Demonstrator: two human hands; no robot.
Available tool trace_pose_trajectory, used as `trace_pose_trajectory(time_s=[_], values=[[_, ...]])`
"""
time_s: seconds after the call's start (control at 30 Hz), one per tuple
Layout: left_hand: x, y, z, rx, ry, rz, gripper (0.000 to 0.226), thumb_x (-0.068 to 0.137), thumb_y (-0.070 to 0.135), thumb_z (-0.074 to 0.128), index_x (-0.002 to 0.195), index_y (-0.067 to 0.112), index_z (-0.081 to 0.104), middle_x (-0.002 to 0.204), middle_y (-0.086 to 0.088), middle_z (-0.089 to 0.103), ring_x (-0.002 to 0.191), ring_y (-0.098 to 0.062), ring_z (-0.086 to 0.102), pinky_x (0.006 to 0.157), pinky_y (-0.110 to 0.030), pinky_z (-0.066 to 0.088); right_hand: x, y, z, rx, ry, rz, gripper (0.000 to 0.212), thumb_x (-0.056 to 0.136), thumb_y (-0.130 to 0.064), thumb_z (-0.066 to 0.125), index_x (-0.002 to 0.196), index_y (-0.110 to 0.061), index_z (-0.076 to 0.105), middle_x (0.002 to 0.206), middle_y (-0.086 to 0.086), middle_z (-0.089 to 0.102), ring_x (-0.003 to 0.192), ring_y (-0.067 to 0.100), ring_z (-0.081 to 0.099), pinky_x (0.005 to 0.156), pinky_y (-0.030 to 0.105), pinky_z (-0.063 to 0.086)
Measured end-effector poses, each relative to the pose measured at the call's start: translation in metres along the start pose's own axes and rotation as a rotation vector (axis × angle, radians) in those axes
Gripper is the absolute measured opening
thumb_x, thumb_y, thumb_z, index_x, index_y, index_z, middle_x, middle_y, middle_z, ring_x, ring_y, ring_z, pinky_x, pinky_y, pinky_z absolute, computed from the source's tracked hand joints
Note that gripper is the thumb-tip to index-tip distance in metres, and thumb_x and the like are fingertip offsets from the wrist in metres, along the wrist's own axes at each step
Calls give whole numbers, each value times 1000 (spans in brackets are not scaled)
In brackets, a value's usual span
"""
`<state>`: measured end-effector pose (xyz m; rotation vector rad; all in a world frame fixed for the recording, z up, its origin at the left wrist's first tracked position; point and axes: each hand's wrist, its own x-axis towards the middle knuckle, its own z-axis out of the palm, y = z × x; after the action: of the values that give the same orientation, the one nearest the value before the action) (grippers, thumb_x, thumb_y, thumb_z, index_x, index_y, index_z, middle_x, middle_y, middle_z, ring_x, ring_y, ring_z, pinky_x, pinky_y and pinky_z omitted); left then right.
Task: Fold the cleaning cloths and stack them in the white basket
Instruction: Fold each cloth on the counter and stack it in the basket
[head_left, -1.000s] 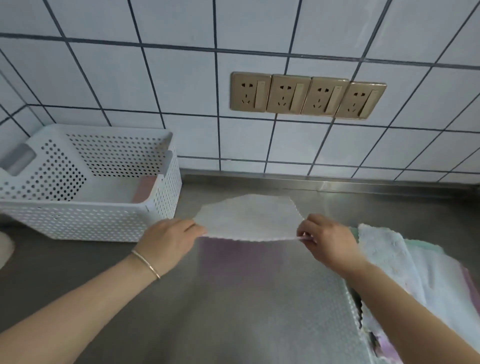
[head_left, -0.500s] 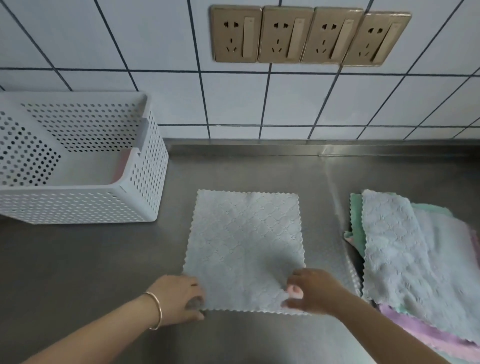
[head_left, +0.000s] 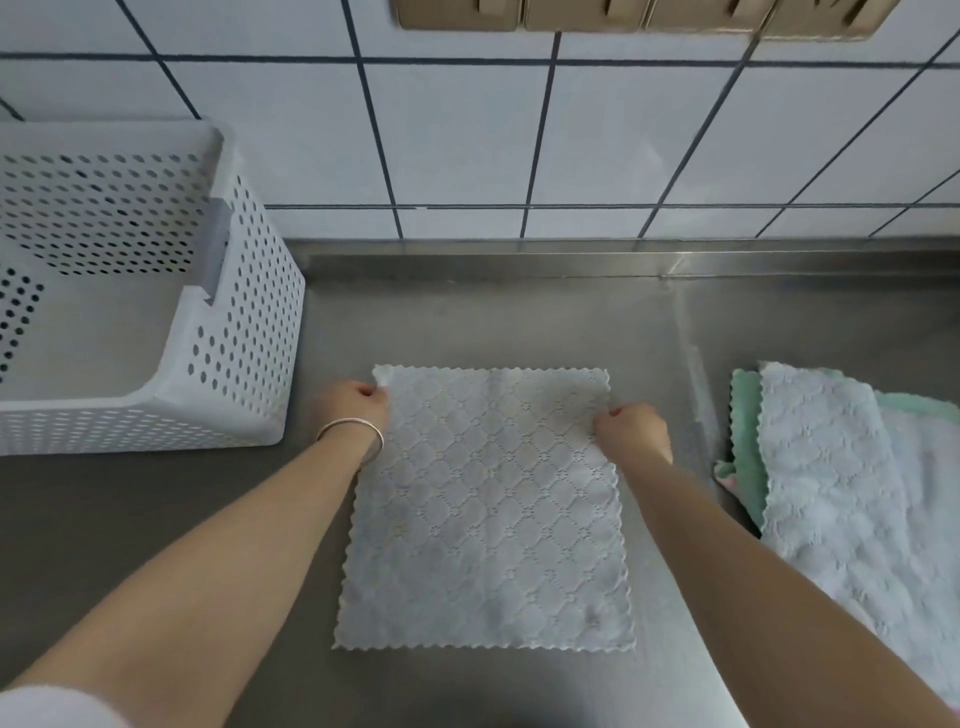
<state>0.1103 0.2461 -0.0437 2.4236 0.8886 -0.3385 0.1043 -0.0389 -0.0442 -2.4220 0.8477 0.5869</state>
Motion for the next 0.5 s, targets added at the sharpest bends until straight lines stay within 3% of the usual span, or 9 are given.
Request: trace_pose_trajectory(time_s=[0.1,0.27,0.37,0.5], values=[[4,0,6,17,66,12,30,90,30,51,91,8,71,92,-19,69,87,-37,61,67,-29,40,2,-3,1,-31,47,12,32,92,-27,45,105,-9,67,108,16,65,101,32,61,79,32,47],[4,-8,6,-87,105,-32,21,86,30,55,96,14,64,94,-13,69,86,-34,62,73,-33,47,-10,-6,0,7,132,-58,24,91,-23,46,112,-12,51,108,16,63,98,34,59,77,35,43],[-20,-20,-1,-39,35,140,16,87,27,55,96,15,54,84,-2,62,79,-28,57,70,-31,43,-38,7,3,-83,141,-349,23,89,-22,48,111,-16,46,96,9,65,84,31,60,69,33,44],[-82,-48,-10,171,-188,531,7,86,23,56,83,27,51,76,8,59,76,-18,59,66,-26,43,-87,53,21,-261,121,-872,21,82,-22,64,102,-20,60,92,-5,62,82,17,61,61,29,53]])
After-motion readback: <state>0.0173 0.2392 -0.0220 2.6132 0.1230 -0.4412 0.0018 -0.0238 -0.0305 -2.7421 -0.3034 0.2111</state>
